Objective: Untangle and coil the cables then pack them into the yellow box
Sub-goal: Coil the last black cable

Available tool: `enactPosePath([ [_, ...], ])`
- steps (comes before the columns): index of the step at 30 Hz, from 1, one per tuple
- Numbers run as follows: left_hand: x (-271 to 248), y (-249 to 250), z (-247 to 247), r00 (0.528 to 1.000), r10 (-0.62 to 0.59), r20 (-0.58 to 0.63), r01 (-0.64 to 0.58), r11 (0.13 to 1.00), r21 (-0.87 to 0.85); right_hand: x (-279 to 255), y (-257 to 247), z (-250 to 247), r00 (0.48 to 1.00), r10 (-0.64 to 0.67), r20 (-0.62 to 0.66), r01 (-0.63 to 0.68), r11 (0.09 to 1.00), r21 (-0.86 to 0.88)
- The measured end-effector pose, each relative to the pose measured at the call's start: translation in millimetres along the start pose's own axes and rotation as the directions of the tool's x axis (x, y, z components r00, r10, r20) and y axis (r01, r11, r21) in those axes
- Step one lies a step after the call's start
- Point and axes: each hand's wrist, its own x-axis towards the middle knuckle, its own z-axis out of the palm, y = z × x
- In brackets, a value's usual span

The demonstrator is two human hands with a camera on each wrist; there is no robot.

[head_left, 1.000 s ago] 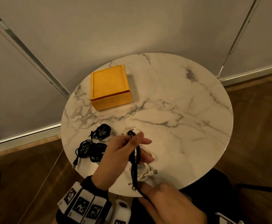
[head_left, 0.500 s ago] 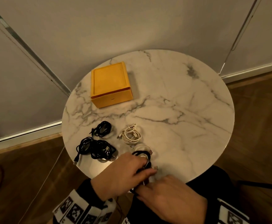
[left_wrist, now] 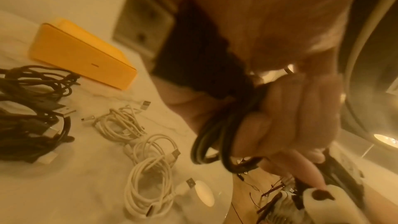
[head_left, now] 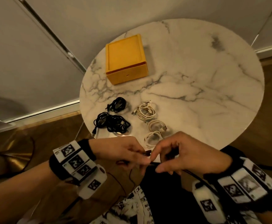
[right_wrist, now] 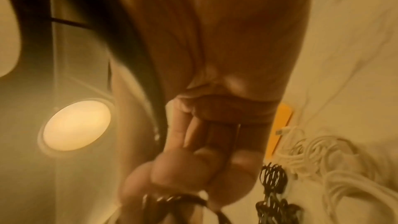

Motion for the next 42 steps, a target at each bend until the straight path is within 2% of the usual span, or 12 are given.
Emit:
enactPosePath([
  [4, 6, -2, 1, 0.998, 0.057, -0.037, -0.049, 0.981, 0.188, 0, 15, -14, 0.999, -0.006, -0.050, 0.010, 0.997, 0.079],
  [9, 6, 2, 11, 0.991, 0.119, -0.054, -0.111, 0.984, 0.138, 0, 28, -37, 0.923, -0.054, -0.381, 0.093, 0.992, 0.084],
  [13, 8, 12, 22, 0.981, 0.187, -0.049, -0.185, 0.982, 0.045, -6, 40, -78, 0.724, -0.079, -0.685, 0.111, 0.994, 0.002],
  [17, 13, 21, 27, 0.984, 0.175, -0.032, -0.175, 0.985, -0.002, -15, 54, -121, 0.426, -0.129, -0.895, 0.218, 0.975, -0.036],
  [19, 16, 22, 27, 0.988, 0.152, -0.021, -0.153, 0.988, -0.026, -23, 60, -138, 0.308, -0.125, -0.943, 0.220, 0.974, -0.058],
  [24, 11, 23, 23, 0.983, 0.180, -0.044, -0.185, 0.960, -0.210, -39, 72, -161, 0.180, -0.121, -0.976, 0.134, 0.986, -0.097],
  [26, 13, 22, 20, 0.975, 0.176, -0.134, -0.204, 0.949, -0.239, -42, 71, -160, 0.187, -0.142, -0.972, 0.101, 0.987, -0.124],
  [28, 21, 21, 16, 0.953, 0.160, -0.256, -0.228, 0.937, -0.263, -38, 64, -149, 0.266, -0.173, -0.948, 0.081, 0.984, -0.157],
  [32, 42, 17, 6, 0.892, 0.068, -0.446, -0.218, 0.931, -0.294, -25, 39, -98, 0.589, -0.239, -0.772, 0.102, 0.970, -0.222],
  [35, 51, 12, 3, 0.867, 0.035, -0.497, -0.254, 0.889, -0.381, -14, 36, -60, 0.732, -0.292, -0.615, 0.011, 0.908, -0.418],
  [38, 55, 8, 2, 0.853, 0.039, -0.520, -0.345, 0.789, -0.508, 0, 47, -41, 0.772, -0.366, -0.519, 0.001, 0.818, -0.576],
  [42, 57, 9, 7, 0.853, 0.125, -0.506, -0.471, 0.600, -0.646, 21, 54, -29, 0.701, -0.407, -0.585, 0.015, 0.829, -0.559],
])
